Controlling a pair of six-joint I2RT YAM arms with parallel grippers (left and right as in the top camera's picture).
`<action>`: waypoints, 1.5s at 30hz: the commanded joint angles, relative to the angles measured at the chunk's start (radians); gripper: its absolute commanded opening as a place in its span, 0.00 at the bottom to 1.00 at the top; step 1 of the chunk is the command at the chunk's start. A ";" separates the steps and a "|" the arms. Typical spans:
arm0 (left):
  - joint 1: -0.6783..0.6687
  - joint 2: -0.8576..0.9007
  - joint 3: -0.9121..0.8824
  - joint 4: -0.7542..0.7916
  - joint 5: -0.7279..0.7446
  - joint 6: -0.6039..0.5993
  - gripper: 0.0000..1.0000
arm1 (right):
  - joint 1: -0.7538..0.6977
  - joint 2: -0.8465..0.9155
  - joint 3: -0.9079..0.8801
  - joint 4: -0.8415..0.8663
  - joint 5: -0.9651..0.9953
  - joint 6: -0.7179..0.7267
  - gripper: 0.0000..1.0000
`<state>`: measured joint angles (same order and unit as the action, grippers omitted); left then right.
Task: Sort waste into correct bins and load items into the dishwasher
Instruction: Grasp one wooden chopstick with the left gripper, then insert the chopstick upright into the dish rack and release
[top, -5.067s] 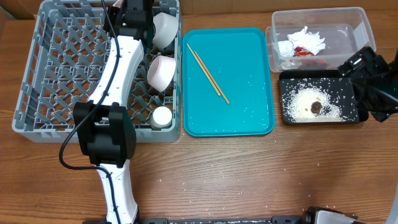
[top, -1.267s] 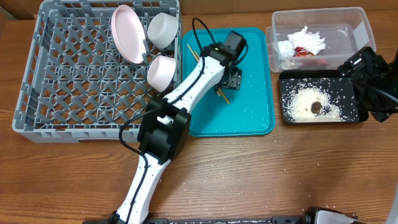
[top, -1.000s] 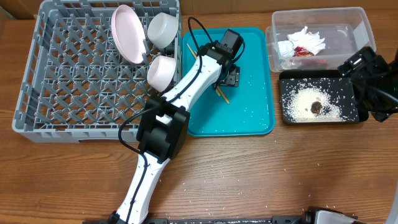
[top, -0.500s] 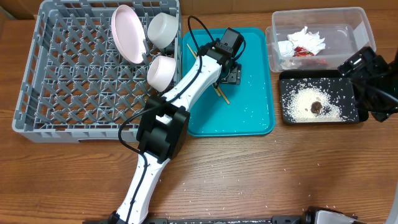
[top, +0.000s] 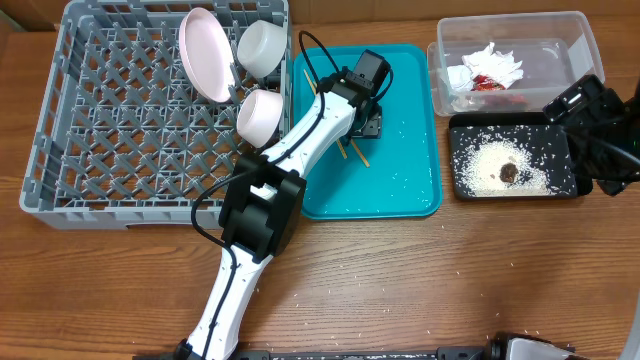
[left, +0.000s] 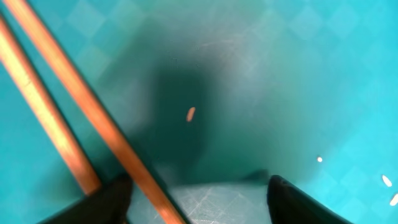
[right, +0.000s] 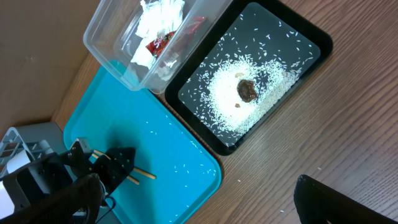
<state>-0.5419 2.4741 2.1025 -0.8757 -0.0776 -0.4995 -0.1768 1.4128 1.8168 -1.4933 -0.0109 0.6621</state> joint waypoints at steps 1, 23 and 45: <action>-0.002 0.025 -0.035 -0.017 0.027 -0.020 0.44 | -0.004 -0.007 0.013 0.002 0.009 0.005 1.00; 0.088 -0.182 0.444 -0.455 0.014 0.298 0.04 | -0.004 -0.007 0.013 0.002 0.009 0.005 1.00; 0.493 -0.303 0.219 -0.704 0.005 0.470 0.04 | -0.004 -0.007 0.013 0.002 0.009 0.005 1.00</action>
<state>-0.0326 2.1555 2.3863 -1.6001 -0.0643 -0.0669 -0.1768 1.4128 1.8168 -1.4937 -0.0109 0.6617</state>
